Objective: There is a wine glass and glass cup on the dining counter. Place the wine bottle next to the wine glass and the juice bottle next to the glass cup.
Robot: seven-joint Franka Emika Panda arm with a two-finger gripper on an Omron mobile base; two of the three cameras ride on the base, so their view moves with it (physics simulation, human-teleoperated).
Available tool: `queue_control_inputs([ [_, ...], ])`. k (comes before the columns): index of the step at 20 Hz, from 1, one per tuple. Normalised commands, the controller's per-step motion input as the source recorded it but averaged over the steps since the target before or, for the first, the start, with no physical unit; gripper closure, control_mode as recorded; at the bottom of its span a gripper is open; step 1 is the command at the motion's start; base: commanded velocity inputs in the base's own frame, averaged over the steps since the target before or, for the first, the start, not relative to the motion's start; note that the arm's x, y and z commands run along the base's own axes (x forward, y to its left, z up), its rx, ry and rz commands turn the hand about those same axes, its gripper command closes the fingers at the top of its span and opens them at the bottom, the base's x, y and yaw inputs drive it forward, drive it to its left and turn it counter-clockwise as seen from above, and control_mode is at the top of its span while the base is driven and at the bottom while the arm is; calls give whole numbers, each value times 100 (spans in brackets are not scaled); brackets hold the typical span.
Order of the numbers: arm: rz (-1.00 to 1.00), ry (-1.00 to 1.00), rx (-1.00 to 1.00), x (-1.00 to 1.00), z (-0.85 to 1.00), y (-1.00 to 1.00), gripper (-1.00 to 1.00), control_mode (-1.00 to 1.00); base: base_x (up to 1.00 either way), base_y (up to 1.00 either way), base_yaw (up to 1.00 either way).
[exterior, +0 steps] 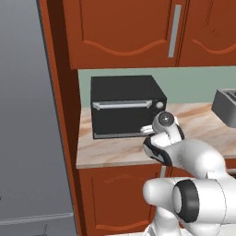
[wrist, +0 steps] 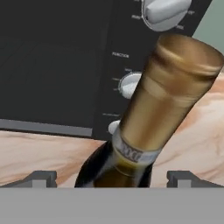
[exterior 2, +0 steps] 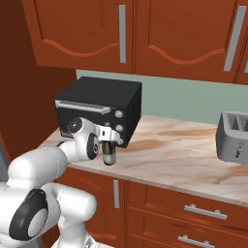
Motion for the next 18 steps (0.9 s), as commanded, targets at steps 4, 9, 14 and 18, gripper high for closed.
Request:
queue_control_inputs([
  [4,3,0,0,12,-11,0,-100,-100,0,0,0],
  [9,2,0,0,6,-11,0,-100,-100,0,0,0],
  [14,1,0,1,3,-9,0,-100,-100,0,0,0],
  [18,0,0,2,10,-5,-4,-100,-100,0,0,0],
])
